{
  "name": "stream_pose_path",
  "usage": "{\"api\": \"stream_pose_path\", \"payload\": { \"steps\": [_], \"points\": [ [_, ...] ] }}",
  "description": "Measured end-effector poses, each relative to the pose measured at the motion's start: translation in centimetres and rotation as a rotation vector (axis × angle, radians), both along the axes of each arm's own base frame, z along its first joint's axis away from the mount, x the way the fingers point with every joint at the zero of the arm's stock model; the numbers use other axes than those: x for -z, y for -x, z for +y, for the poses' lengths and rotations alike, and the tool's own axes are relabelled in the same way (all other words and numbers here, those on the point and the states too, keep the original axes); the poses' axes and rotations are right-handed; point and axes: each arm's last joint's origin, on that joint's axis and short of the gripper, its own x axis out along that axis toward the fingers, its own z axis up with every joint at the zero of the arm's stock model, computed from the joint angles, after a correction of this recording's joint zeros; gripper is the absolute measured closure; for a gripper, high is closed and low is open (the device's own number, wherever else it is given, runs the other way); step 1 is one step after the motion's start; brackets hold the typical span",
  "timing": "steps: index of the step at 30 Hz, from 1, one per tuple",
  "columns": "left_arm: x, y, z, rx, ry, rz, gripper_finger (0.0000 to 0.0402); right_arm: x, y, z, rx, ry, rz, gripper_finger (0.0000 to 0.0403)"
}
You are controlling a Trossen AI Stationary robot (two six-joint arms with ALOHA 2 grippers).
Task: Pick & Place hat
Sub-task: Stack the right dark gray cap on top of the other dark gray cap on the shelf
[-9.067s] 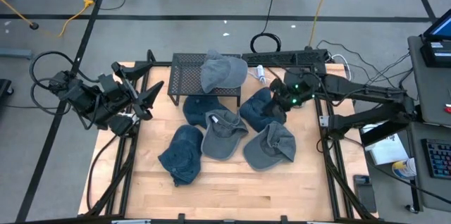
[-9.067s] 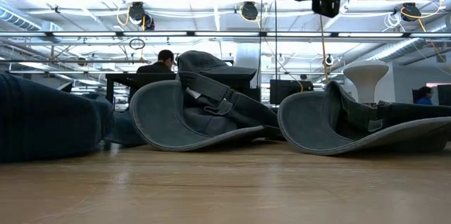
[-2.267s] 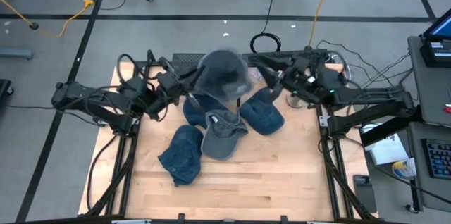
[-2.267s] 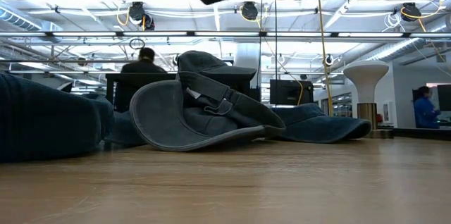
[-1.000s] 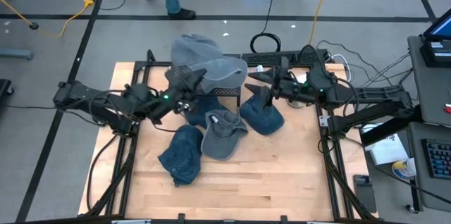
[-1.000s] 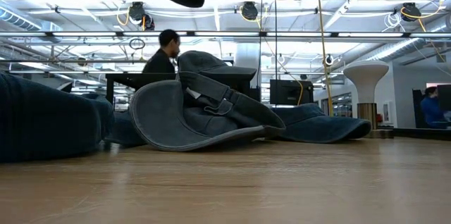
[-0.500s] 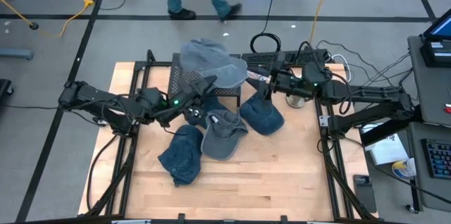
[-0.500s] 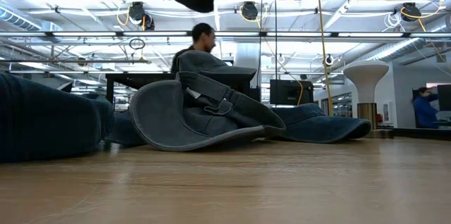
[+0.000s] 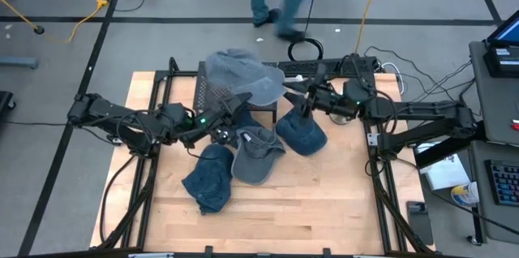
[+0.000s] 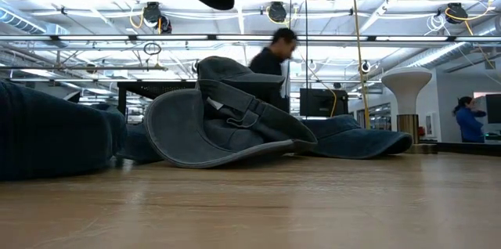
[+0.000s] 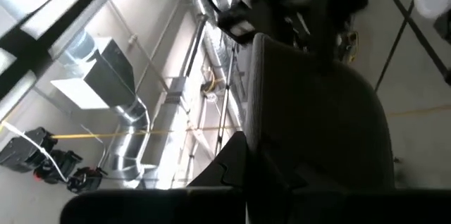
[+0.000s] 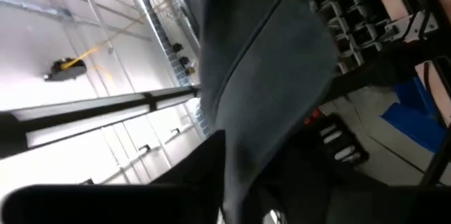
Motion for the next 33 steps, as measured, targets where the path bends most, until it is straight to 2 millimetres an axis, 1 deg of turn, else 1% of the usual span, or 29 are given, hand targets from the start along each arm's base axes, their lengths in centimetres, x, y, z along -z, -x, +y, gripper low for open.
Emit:
{"api": "stream_pose_path", "payload": {
  "steps": [2,5,6,10,16,22,27,33],
  "points": [
    [0.1,0.0,-0.1,0.014,-0.004,0.006,0.0387,0.7,-0.1,0.1,0.006,-0.006,-0.017,0.0327],
    [0.3,-0.1,-0.2,0.021,-0.001,0.03,0.0389,1.2,0.1,0.1,0.042,-0.007,-0.081,0.0382],
    [0.4,-0.1,-0.2,0.026,0.009,0.035,0.0387,1.3,0.1,0.1,0.049,0.004,-0.101,0.039],
    [0.8,-0.2,-0.4,0.053,0.04,0.055,0.0362,1.6,0.2,0.2,0.046,0.02,-0.128,0.0393],
    [1.2,-0.3,-0.5,0.069,0.091,0.067,0.0334,1.0,0.3,0.1,0.053,0.074,-0.168,0.0398],
    [1.0,-0.3,-0.5,0.077,0.143,0.025,0.0305,0.8,0.4,0.1,0.054,0.082,-0.192,0.04],
    [0.4,0.0,-0.4,0.055,0.19,-0.054,0.0258,0.7,0.4,0.1,0.041,0.085,-0.203,0.04],
    [-0.3,0.6,-0.8,0.04,0.248,-0.142,0.0191,0.3,0.6,0.1,0.04,0.092,-0.25,0.04]
  ]
}}
